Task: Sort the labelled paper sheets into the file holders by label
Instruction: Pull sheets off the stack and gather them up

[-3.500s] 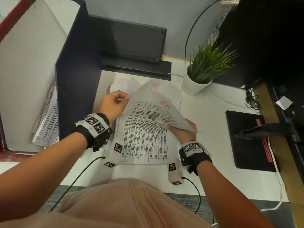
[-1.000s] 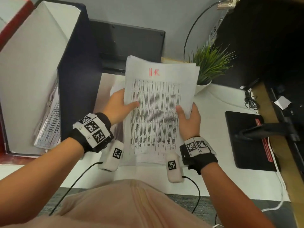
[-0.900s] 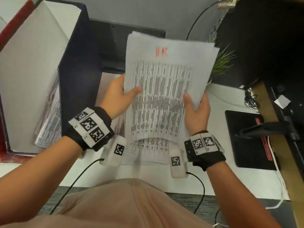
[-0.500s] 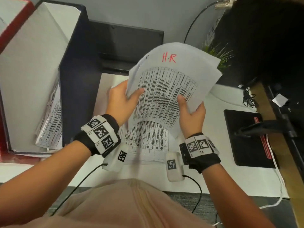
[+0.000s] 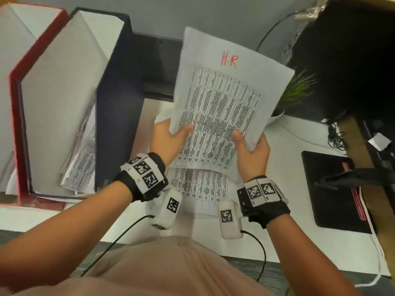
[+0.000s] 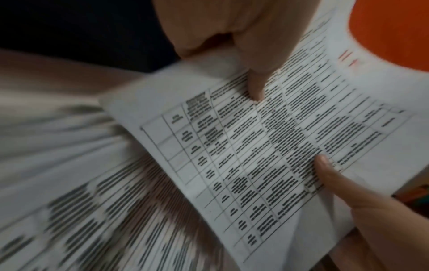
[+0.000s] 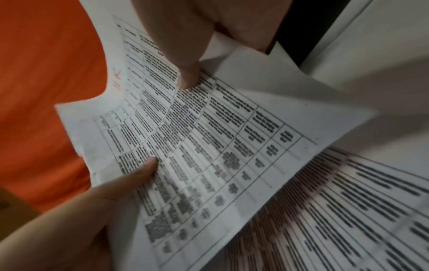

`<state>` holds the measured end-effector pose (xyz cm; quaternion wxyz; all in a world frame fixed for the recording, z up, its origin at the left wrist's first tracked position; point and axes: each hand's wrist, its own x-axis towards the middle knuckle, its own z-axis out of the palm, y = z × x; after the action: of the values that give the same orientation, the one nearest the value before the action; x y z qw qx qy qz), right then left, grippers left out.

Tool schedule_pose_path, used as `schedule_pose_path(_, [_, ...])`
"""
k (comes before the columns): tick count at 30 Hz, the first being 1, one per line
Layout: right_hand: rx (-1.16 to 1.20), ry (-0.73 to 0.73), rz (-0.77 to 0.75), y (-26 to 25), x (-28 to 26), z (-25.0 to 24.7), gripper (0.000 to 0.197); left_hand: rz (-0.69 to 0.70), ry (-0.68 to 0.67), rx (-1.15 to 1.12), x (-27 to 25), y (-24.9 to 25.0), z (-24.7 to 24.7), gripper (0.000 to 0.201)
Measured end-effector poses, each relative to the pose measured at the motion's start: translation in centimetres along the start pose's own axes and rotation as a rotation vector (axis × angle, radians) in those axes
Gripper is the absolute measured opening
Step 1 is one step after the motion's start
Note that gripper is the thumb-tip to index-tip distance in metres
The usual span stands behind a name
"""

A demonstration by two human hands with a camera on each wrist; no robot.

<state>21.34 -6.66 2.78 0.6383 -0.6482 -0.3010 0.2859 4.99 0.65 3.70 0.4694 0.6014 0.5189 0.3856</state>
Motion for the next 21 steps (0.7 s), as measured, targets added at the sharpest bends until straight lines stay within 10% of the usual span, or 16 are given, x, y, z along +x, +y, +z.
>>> schedule_pose_path(7, [-0.162,-0.154,-0.082,0.8,1.0,-1.4,0.008,0.023,-0.015,0.177,1.3,5.1,-7.9,0.031])
schedule_pose_path(21, [-0.791,-0.175,0.130,7.6,1.0,-3.3,0.057,-0.261,0.408,0.313,-1.1,6.8,-31.0,0.023])
